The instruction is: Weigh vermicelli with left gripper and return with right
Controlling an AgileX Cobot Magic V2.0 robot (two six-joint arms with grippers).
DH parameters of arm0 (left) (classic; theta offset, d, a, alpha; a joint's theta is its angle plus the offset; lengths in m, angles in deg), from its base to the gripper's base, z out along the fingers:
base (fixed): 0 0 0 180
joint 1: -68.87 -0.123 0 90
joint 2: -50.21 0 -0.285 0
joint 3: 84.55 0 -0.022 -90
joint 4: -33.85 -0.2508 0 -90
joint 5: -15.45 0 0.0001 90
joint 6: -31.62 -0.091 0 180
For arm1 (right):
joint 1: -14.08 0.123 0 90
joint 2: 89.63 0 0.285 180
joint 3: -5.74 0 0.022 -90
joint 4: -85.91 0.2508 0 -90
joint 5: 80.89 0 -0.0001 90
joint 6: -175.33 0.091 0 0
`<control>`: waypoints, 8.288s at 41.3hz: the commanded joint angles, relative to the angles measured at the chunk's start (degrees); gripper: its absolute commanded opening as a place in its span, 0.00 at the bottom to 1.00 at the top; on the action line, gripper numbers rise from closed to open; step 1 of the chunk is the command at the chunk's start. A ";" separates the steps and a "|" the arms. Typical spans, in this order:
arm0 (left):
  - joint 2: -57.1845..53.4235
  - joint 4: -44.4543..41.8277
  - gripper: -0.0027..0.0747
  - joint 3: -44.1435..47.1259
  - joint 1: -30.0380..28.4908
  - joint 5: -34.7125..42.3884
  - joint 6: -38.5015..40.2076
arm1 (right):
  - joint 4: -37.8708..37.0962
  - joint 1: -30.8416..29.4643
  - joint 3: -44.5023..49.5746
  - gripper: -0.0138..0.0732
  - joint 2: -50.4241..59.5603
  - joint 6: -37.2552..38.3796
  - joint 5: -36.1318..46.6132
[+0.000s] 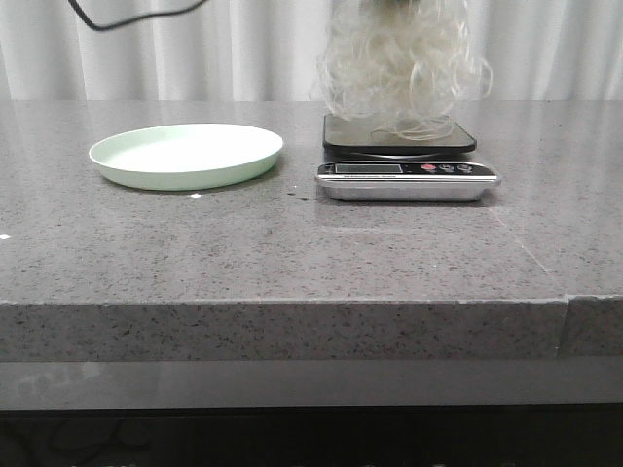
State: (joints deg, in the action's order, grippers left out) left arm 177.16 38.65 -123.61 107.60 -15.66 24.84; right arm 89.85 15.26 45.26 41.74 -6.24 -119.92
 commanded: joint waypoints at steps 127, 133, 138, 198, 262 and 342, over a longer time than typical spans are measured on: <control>-82.72 1.12 0.64 65.16 0.43 -0.27 0.65 | -0.27 19.05 -51.26 0.81 -51.74 -1.88 6.64; -82.72 1.12 0.64 65.54 0.43 -0.52 0.65 | -0.27 19.05 -56.69 0.81 -57.81 -1.88 6.37; -82.72 1.12 0.64 65.64 0.43 -0.52 0.65 | -0.42 19.05 -60.07 0.81 -62.09 -1.88 6.07; -82.72 1.12 0.64 65.64 0.43 -0.31 0.65 | -2.37 35.17 -84.49 0.34 -68.43 -1.88 8.32; -82.72 1.12 0.64 65.64 0.43 -0.31 0.65 | -1.22 29.65 -51.21 0.73 -31.41 0.25 0.22; -82.72 1.12 0.22 65.64 0.43 -0.91 0.65 | -2.18 26.72 -13.40 0.34 10.15 0.93 -11.16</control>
State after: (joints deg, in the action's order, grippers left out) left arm 94.29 39.02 -56.44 107.60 -20.31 24.84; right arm 88.35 42.28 33.18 52.14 -5.34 -134.32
